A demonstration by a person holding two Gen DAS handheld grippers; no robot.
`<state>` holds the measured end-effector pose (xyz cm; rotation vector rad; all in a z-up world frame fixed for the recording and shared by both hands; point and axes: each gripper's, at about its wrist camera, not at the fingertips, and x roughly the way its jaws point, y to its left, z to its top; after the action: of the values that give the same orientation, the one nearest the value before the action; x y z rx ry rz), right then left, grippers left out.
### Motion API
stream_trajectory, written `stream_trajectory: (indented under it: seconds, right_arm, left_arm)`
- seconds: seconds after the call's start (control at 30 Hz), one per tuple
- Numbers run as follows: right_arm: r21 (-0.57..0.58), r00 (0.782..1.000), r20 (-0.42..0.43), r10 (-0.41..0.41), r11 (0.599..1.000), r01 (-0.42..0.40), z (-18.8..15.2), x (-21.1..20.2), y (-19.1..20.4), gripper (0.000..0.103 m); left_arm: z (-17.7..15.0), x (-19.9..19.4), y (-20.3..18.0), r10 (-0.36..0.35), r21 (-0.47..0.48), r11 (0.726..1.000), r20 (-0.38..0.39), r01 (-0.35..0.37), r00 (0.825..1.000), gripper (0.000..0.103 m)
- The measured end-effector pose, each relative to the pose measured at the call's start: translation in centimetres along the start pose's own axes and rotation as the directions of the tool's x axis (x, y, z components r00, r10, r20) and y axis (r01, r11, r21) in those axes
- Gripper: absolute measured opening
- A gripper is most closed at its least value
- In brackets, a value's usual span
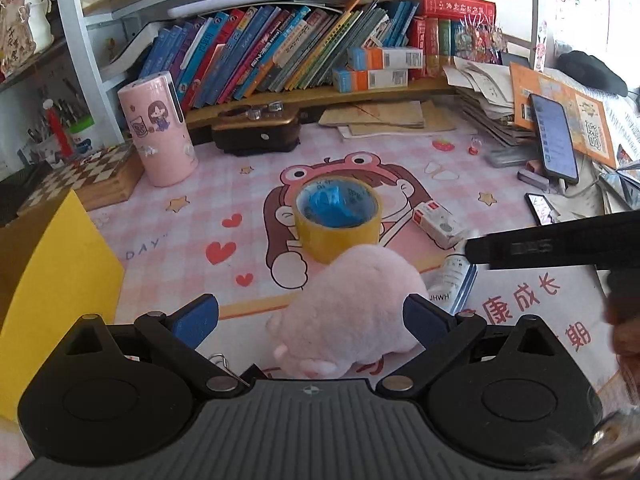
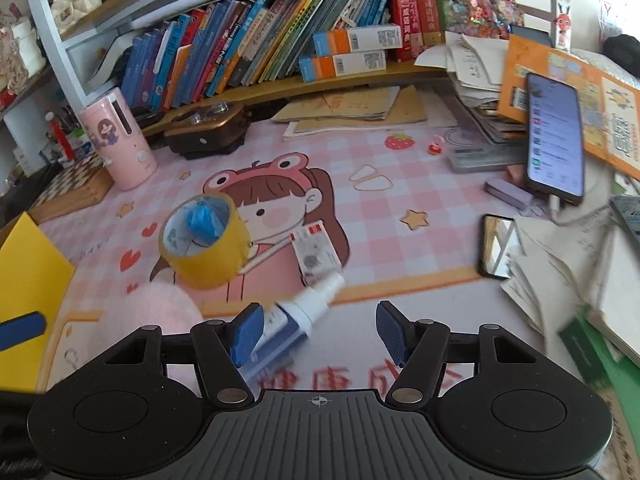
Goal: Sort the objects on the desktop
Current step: 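Close the left tool on the pig plush while the right tool grasps the spray bottle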
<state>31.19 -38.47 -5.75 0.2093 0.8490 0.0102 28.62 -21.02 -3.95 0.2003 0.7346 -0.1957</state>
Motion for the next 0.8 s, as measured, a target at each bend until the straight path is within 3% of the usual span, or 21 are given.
stream_trajectory:
  seconds: [0.2, 0.4, 0.53, 0.67, 0.8]
  right_arm:
    - [-0.02, 0.999, -0.053, 0.01, 1.0, -0.011, -0.1, 2.9, 1.2, 0.062]
    - [-0.103, 0.997, -0.066, 0.037, 0.994, -0.044, -0.5, 2.6, 1.4, 0.06]
    - [-0.192, 0.997, -0.076, -0.007, 0.981, -0.008, -1.2, 2.2, 0.6, 0.055]
    - [-0.207, 0.993, -0.102, -0.063, 0.978, 0.041, -2.3, 2.0, -1.8, 0.046]
    - [-0.219, 0.995, -0.076, -0.063, 0.975, 0.045, -3.0, 1.2, -3.3, 0.047]
  left_arm:
    - [0.4, 0.5, -0.6, -0.03, 0.053, 0.998, -0.001, 0.03, 1.0, 0.1]
    - [0.4, 2.8, -1.4, -0.061, 0.119, 0.991, -0.037, 0.065, 0.997, 0.1]
    - [0.4, 4.4, -1.7, -0.1, 0.148, 0.983, -0.057, 0.108, 0.993, 0.103]
    - [0.4, 6.0, -2.4, -0.123, 0.179, 0.974, -0.088, 0.137, 0.989, 0.103]
    - [0.2, 7.7, -3.6, -0.125, 0.207, 0.967, -0.128, 0.15, 0.984, 0.103]
